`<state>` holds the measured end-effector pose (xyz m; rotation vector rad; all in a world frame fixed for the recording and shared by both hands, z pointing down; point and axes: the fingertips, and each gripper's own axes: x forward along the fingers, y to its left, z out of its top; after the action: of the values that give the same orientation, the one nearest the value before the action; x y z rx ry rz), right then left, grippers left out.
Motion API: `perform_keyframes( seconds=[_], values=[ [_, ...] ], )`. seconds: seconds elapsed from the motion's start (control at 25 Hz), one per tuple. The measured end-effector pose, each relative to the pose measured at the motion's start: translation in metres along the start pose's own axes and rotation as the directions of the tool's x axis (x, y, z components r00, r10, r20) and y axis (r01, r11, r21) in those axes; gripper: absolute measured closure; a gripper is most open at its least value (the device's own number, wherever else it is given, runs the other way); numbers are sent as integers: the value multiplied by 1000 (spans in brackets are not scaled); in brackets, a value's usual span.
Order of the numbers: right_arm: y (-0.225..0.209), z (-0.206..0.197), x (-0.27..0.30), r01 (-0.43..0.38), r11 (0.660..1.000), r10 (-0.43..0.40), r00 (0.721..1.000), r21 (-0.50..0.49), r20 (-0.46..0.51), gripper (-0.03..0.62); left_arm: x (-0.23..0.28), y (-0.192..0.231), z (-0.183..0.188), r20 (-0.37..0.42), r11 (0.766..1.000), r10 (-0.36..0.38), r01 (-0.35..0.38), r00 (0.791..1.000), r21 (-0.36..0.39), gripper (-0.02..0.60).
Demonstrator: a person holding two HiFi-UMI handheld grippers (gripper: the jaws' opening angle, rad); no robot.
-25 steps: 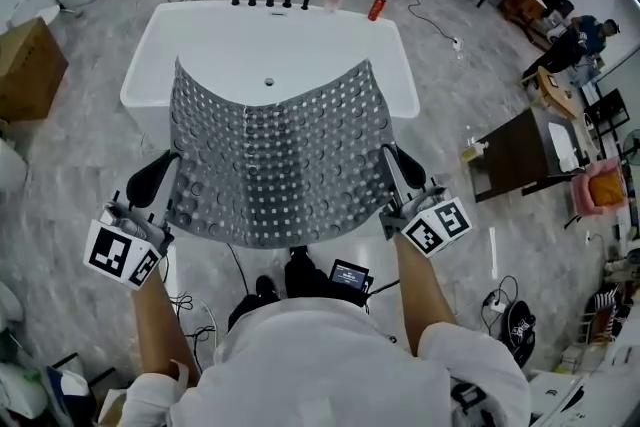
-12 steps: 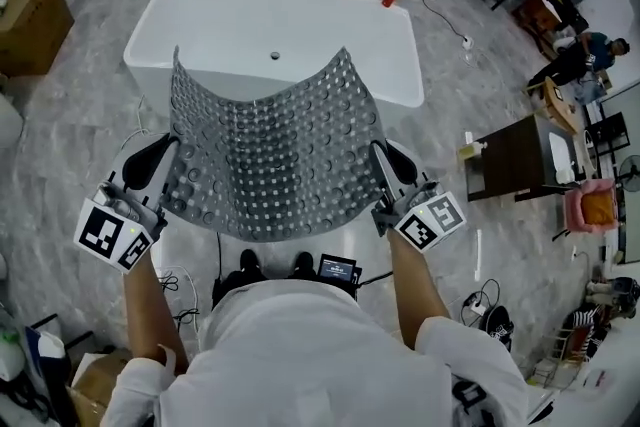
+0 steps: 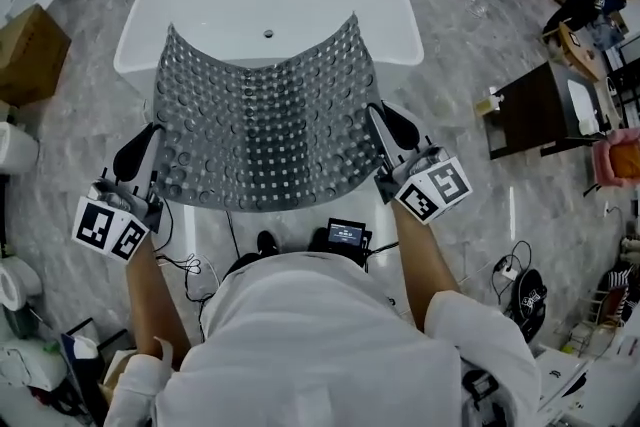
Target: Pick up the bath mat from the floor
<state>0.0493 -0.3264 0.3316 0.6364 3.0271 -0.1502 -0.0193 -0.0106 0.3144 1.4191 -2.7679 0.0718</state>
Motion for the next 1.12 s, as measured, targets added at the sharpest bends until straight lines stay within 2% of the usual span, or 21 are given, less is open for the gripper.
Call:
perform_keyframes(
  seconds=[0.2,0.48,0.84,1.12],
  values=[
    [-16,0,-10,14,1000,-14,1000,-8,3,551,18,-15,8,0,1000,-16,16,1000,15,563],
    [-32,-6,-14,11,998,-10,1000,-59,15,551,36,-20,-2,22,999,33,-33,999,-6,563],
    [-38,-1,-13,14,997,-12,999,-72,31,551,28,-17,-4,34,998,62,-62,997,-21,563],
    [-35,-5,-10,4,998,-2,999,-56,33,551,28,-23,0,37,999,49,-49,998,1,563]
  ],
)
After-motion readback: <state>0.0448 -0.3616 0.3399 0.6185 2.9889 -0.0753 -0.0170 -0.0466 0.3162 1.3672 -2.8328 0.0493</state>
